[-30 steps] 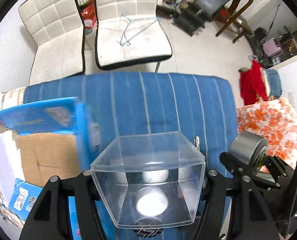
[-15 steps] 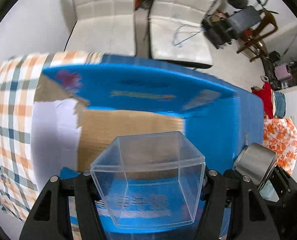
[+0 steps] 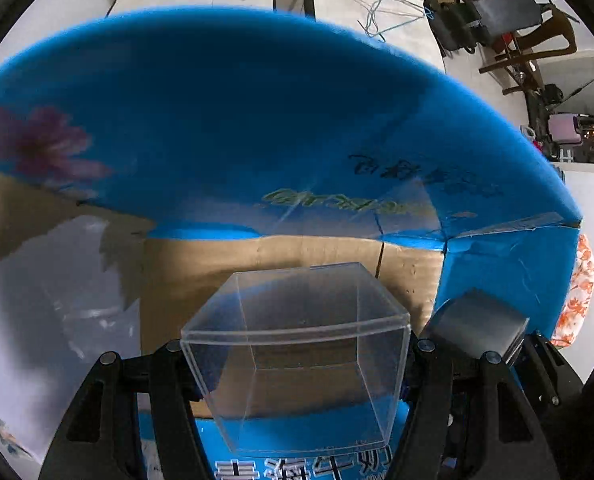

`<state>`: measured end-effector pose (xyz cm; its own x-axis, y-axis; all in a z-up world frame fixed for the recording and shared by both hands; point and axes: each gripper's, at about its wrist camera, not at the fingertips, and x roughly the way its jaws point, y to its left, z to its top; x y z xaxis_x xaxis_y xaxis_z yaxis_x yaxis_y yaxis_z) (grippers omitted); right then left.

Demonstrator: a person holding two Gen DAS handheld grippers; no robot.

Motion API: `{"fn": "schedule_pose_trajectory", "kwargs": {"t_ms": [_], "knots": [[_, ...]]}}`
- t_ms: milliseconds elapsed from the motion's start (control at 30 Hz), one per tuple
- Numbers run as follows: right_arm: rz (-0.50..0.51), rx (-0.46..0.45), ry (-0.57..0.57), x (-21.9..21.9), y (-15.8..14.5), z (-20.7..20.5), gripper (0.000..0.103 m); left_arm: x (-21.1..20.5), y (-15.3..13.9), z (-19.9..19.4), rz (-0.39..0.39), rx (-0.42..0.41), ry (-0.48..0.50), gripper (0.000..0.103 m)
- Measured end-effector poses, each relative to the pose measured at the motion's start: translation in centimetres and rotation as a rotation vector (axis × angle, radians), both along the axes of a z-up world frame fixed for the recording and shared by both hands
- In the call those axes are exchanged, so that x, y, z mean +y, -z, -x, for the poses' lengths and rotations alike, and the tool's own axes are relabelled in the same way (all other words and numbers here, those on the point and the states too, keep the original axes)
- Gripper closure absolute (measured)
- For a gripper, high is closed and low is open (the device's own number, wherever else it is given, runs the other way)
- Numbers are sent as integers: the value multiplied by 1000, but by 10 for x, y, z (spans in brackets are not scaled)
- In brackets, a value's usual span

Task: Organize rigid objects
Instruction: 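Carry both items into the blue box and open both tools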

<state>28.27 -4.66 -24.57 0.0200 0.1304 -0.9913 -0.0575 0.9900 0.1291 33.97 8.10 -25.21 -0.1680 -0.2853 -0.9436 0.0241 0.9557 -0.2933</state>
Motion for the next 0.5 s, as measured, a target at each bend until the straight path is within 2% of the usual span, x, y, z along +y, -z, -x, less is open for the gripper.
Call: {"fn": "schedule_pose_trajectory", "kwargs": {"t_ms": [200, 367, 500], "knots": [[1, -4, -36, 8, 13, -9, 30, -17, -2, -2, 18, -9, 26, 40], [0, 16, -31, 10, 20, -12, 29, -13, 1, -2, 11, 11, 12, 39], [-5, 34, -20, 11, 20, -15, 29, -14, -3, -1, -18, 14, 19, 33]]}}
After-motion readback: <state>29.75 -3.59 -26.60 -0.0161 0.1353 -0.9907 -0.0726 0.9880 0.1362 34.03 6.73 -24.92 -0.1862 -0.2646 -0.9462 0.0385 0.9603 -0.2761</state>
